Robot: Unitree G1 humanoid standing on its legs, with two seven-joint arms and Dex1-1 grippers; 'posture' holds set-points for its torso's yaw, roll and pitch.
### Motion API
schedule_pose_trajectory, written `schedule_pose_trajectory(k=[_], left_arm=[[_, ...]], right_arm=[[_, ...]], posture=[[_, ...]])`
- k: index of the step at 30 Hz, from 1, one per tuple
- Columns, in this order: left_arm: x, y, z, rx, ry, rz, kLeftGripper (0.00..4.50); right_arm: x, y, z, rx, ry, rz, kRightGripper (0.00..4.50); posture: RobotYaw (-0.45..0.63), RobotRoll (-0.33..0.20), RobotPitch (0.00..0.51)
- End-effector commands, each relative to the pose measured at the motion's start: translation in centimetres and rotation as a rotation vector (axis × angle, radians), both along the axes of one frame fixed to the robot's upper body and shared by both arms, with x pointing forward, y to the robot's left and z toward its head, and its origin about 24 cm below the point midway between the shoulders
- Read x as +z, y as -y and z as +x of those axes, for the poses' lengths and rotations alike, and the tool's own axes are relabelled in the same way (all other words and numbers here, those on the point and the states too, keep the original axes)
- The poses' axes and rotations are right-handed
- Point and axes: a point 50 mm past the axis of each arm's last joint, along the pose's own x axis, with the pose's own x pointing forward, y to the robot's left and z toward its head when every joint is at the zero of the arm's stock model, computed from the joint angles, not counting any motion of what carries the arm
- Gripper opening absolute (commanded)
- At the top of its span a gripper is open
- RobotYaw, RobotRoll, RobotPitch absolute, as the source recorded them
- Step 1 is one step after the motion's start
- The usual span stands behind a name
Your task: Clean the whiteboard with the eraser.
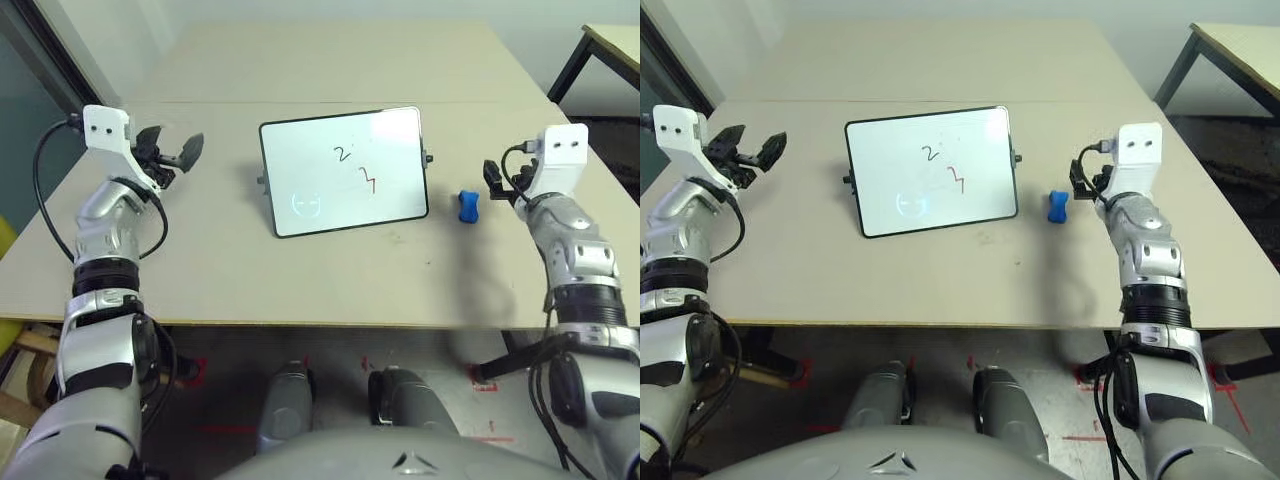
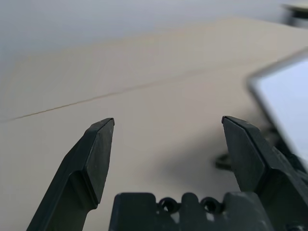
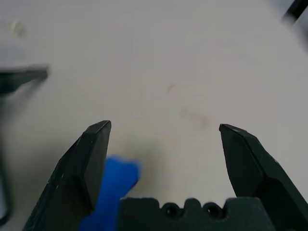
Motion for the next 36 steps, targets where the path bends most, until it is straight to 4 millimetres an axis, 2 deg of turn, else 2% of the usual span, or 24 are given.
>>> schedule_pose_trajectory(k=[1, 5, 9, 18, 27, 31, 32, 36], left_arm=[[1.3, 0.7, -0.4, -0.240, -0.060, -0.014, 4.50], [2.2, 1.7, -1.1, -0.455, -0.140, 0.014, 4.50], [2.4, 2.5, -1.7, -0.594, -0.223, 0.052, 4.50], [3.0, 3.0, -2.7, -0.713, -0.287, 0.082, 4.50], [3.3, 3.4, -3.0, -0.723, -0.285, 0.094, 4.50], [3.3, 3.6, -3.0, -0.730, -0.276, 0.093, 4.50], [3.3, 3.6, -3.0, -0.730, -0.274, 0.094, 4.50], [3.3, 3.6, -2.9, -0.726, -0.272, 0.099, 4.50]], right_arm=[[1.7, -0.7, -0.3, 0.025, -0.130, 0.065, 4.48], [2.4, -0.3, 0.3, -0.019, -0.193, 0.124, 4.48], [1.8, -0.7, 0.7, 0.004, -0.247, 0.115, 4.48], [-0.8, -1.5, 0.8, 0.039, -0.341, 0.092, 4.48], [-3.8, -1.4, 0.9, 0.029, -0.413, 0.085, 4.48], [-4.5, -1.1, 1.0, 0.024, -0.424, 0.071, 3.22], [-4.5, -1.0, 1.0, 0.023, -0.420, 0.067, 2.78], [-3.4, -0.8, 1.1, 0.059, -0.362, -0.025, 1.22]], posture=[[0.17, 0.000, 0.059], [0.18, 0.000, 0.055], [0.19, 0.000, 0.054], [0.23, 0.000, 0.045], [0.25, 0.000, 0.039], [0.25, 0.000, 0.037], [0.25, 0.000, 0.035], [0.25, 0.000, 0.033]])
